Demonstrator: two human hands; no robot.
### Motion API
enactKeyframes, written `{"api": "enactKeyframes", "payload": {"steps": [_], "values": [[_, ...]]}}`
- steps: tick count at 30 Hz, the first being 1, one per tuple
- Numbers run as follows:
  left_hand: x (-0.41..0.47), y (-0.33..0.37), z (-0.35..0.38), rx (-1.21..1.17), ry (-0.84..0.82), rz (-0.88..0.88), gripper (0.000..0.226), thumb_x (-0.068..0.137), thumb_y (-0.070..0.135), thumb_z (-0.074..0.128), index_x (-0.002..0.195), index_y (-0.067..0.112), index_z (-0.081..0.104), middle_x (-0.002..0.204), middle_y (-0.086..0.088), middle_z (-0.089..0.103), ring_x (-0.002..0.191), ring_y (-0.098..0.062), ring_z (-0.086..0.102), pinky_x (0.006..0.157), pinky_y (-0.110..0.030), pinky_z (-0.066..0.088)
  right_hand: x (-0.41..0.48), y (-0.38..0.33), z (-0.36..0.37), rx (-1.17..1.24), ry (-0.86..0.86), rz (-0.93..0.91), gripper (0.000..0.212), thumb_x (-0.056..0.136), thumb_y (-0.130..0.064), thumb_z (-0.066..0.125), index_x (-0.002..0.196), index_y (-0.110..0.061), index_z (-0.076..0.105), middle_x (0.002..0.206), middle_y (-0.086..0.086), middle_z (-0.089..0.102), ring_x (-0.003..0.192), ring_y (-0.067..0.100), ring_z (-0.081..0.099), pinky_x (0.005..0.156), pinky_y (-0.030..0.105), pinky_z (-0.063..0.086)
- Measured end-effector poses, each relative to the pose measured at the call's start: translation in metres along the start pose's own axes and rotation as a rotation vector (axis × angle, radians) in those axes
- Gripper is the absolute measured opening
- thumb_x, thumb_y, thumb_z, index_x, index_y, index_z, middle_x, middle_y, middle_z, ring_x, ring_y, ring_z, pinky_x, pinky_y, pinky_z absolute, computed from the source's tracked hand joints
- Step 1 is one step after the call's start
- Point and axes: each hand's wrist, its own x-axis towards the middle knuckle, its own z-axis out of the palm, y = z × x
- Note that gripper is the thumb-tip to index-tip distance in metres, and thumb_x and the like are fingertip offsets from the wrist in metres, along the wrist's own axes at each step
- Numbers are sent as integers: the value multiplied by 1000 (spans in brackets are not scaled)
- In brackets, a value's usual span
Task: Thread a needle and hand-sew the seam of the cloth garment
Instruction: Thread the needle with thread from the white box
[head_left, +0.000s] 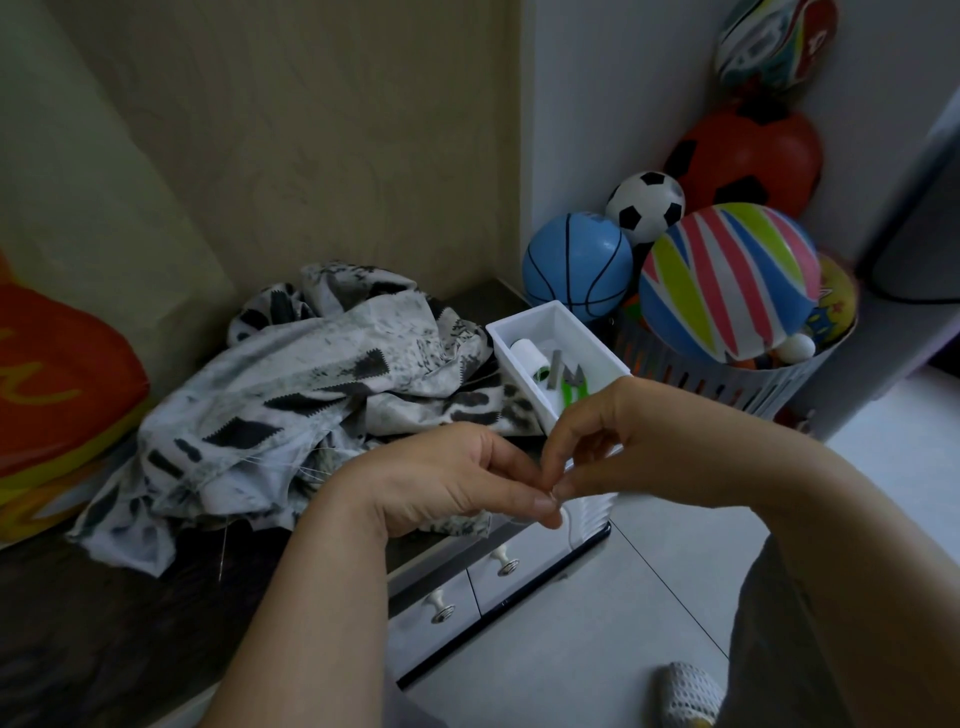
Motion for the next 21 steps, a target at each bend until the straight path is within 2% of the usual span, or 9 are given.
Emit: {"api": "enactKeyframes", "payload": {"steps": [4, 9, 13, 15, 18, 19, 21], "values": [[0, -1, 0, -5, 2, -6, 11, 81, 14, 70, 79, 22, 76, 93, 1, 75, 99, -9, 67, 99, -23, 46, 0, -1, 1, 14, -3, 10, 8, 82, -26, 69, 88, -30, 72, 88, -14, 69, 83, 0, 62, 80, 16, 51], [1, 0, -1, -41, 20, 7, 11, 81, 14, 70, 79, 22, 76, 91, 3, 75, 95, -4, 67, 91, -17, 45, -2, -3, -1, 29, 19, 28, 7, 83, -26, 68, 88, -30, 70, 89, -13, 69, 85, 0, 63, 84, 17, 51], [1, 1, -1, -57, 26, 19, 11, 82, 12, 69, 81, 21, 75, 88, 5, 75, 90, 0, 67, 84, -11, 45, -4, -4, -2, 38, 32, 45, 6, 84, -26, 66, 89, -29, 69, 86, -12, 69, 80, -1, 63, 76, 13, 51], [2, 0, -1, -56, 38, 31, 9, 80, 13, 70, 79, 21, 75, 87, 5, 75, 91, 0, 66, 87, -15, 45, -4, -5, -2, 48, 32, 55, 7, 85, -24, 65, 88, -29, 68, 82, -14, 67, 77, -5, 61, 70, 8, 47], [3, 0, 0, -35, 67, 45, 8, 71, 28, 75, 78, 25, 78, 91, 3, 75, 96, -8, 64, 101, -37, 44, -3, -4, -2, 58, 28, 63, 8, 86, -22, 63, 87, -29, 66, 78, -19, 65, 74, -10, 60, 65, 3, 43], [3, 0, 0, -31, 72, 39, 9, 69, 31, 77, 78, 26, 78, 91, 3, 75, 95, -10, 62, 102, -39, 42, -3, -4, -2, 59, 26, 64, 8, 87, -22, 63, 88, -29, 66, 76, -20, 65, 73, -10, 60, 64, 3, 43], [3, -1, 0, -40, 78, 27, 10, 70, 31, 77, 78, 25, 78, 88, 4, 74, 88, -8, 60, 91, -33, 44, -4, -3, -2, 67, 24, 58, 7, 88, -21, 61, 90, -27, 65, 73, -24, 64, 71, -10, 60, 63, 4, 43]]}}
